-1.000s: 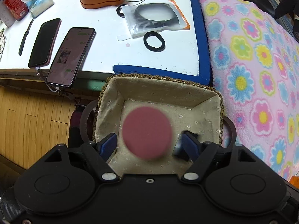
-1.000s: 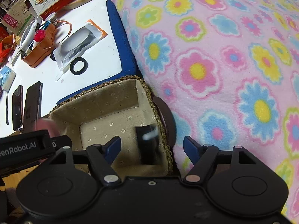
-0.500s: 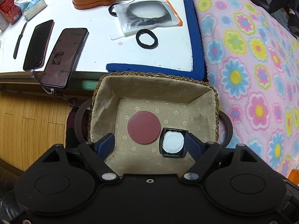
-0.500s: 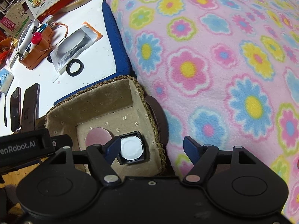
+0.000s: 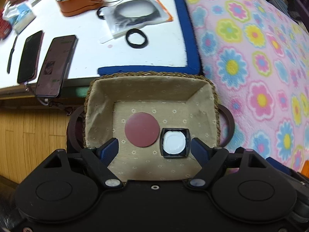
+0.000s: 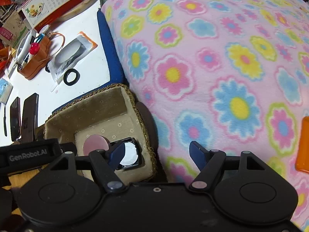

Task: Organize rigid objects
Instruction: 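Move both grippers back from the basket toward the item cluster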

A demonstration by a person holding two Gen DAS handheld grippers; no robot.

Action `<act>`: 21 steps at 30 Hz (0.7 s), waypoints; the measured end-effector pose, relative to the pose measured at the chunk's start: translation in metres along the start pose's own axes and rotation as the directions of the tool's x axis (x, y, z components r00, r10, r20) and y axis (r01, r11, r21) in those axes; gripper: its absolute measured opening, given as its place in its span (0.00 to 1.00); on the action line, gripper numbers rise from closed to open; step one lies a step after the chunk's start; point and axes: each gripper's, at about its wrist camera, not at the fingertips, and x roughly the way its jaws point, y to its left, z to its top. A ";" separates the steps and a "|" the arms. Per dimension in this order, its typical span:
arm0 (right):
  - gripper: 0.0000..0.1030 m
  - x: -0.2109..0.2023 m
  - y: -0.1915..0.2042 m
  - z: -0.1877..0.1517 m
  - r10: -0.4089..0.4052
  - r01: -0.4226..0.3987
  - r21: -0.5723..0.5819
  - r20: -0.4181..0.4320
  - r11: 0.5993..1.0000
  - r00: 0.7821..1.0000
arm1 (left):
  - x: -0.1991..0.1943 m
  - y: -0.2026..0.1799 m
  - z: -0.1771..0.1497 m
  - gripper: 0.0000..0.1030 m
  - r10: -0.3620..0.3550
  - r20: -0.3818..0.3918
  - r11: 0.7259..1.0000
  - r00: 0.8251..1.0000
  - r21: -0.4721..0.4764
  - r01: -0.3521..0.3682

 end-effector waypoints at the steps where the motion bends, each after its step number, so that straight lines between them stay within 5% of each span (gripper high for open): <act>1: 0.71 -0.003 -0.003 -0.001 -0.002 0.002 0.003 0.007 1.000 1.000 | 0.000 -0.002 -0.001 0.75 -0.003 0.001 1.000 1.000 0.012 0.003; 9: 0.71 -0.028 -0.030 -0.010 -0.008 0.006 0.033 0.054 0.999 0.998 | -0.005 -0.032 -0.013 0.75 -0.043 0.014 0.988 0.999 0.152 0.040; 21: 0.72 -0.068 -0.111 -0.037 -0.078 0.060 0.149 0.113 0.987 0.991 | -0.009 -0.089 -0.044 0.75 -0.071 0.026 0.920 0.997 0.388 0.056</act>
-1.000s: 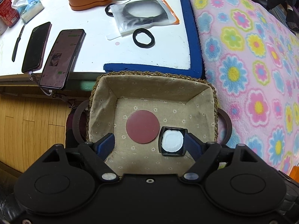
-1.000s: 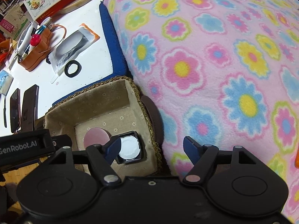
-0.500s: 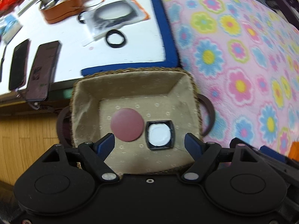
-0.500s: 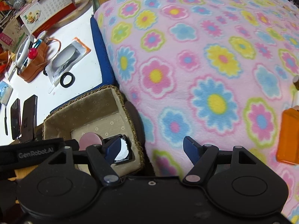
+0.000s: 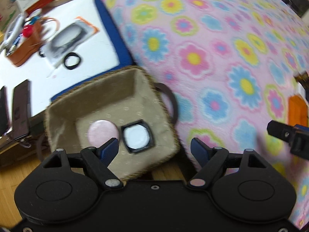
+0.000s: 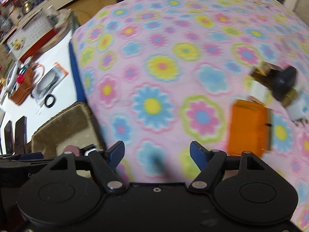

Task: Organize rigid objects
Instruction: 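Move both grippers back from the basket toward the item cluster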

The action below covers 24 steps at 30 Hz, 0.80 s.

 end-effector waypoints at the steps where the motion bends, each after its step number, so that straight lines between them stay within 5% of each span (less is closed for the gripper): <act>1: 0.72 -0.002 -0.009 -0.002 -0.007 0.007 0.013 0.003 1.000 1.000 | 0.000 -0.005 -0.001 0.75 -0.013 -0.002 1.000 1.000 0.009 0.013; 14: 0.75 -0.030 -0.118 -0.024 -0.105 0.096 0.184 0.039 0.978 0.994 | -0.007 -0.077 -0.021 0.75 -0.074 0.034 0.986 0.997 0.151 0.069; 24: 0.76 -0.033 -0.181 -0.026 -0.234 0.209 0.318 0.043 0.925 0.971 | 0.002 -0.148 -0.013 0.76 -0.113 0.072 0.955 0.991 0.282 0.088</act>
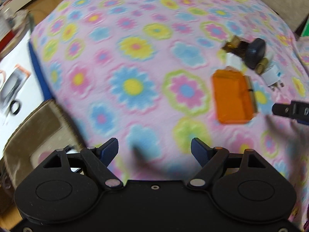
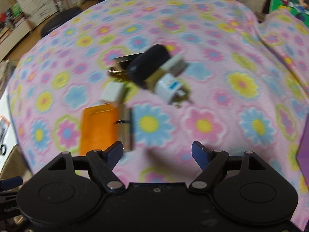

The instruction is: Organize rigid objects

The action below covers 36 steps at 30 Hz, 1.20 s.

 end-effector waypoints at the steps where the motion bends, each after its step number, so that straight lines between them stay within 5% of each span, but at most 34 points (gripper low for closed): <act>1: 0.76 0.001 -0.004 0.000 -0.004 0.004 0.007 -0.002 1.000 1.000 | 0.003 -0.005 0.005 0.76 -0.009 0.006 1.000 1.000 0.001 0.009; 13: 0.78 0.022 -0.025 0.007 -0.019 0.021 0.059 -0.020 0.998 1.000 | 0.039 -0.050 0.051 0.76 -0.009 0.106 0.998 0.994 0.069 0.002; 17: 0.78 0.033 -0.030 0.008 -0.033 0.036 0.082 -0.039 0.996 0.999 | 0.051 -0.071 0.057 0.77 -0.086 0.111 0.985 0.990 0.162 0.067; 19: 0.78 0.037 -0.032 0.008 -0.057 0.060 0.086 -0.044 0.994 0.997 | 0.060 -0.080 0.060 0.80 -0.088 0.112 0.979 0.990 0.195 0.065; 21: 0.78 0.039 -0.031 0.009 -0.077 0.080 0.082 -0.039 0.993 0.996 | 0.073 -0.086 0.064 0.97 -0.060 0.126 0.978 0.990 0.206 0.033; 24: 0.78 0.038 -0.033 0.011 -0.091 0.093 0.091 -0.023 0.992 0.996 | 0.081 -0.080 0.067 0.98 -0.125 0.208 0.974 0.970 0.214 0.079; 26: 0.78 0.037 -0.036 0.013 -0.087 0.088 0.114 -0.020 0.990 0.996 | 0.085 -0.075 0.061 0.97 -0.165 0.292 0.971 0.942 0.213 0.104; 29: 0.78 0.037 -0.035 0.013 -0.104 0.105 0.116 -0.014 0.988 0.994 | 0.093 -0.076 0.032 0.98 -0.173 0.503 0.972 0.847 0.227 0.064; 30: 0.78 0.038 -0.034 0.013 -0.111 0.112 0.112 -0.016 0.987 0.994 | 0.095 -0.076 0.026 0.98 -0.172 0.530 0.973 0.830 0.223 0.059; 36: 0.81 0.047 -0.014 0.009 -0.212 0.212 0.040 -0.003 0.976 0.977 | 0.093 -0.072 0.030 0.97 -0.188 0.514 0.973 0.837 0.212 0.089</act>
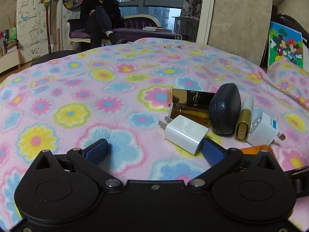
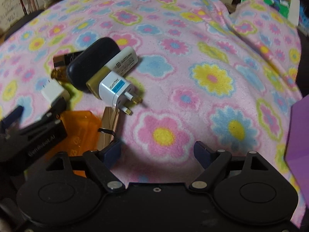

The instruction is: Organize rigid objects

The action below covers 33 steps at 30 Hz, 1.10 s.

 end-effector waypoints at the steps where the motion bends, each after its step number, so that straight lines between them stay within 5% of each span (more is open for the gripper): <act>1: 0.81 -0.002 0.000 0.001 -0.003 0.003 0.001 0.003 1.000 1.000 | 0.001 -0.002 0.001 0.97 -0.006 0.000 1.000 1.000 -0.004 0.006; 12: 0.82 -0.006 0.007 0.000 -0.052 0.052 0.007 -0.001 0.999 0.999 | 0.003 0.002 0.000 0.97 -0.006 0.001 1.000 1.000 -0.012 0.006; 33: 0.82 -0.015 -0.016 -0.007 0.092 -0.093 0.064 0.021 0.994 0.996 | 0.005 0.000 0.000 0.97 -0.006 0.001 1.000 1.000 -0.011 0.006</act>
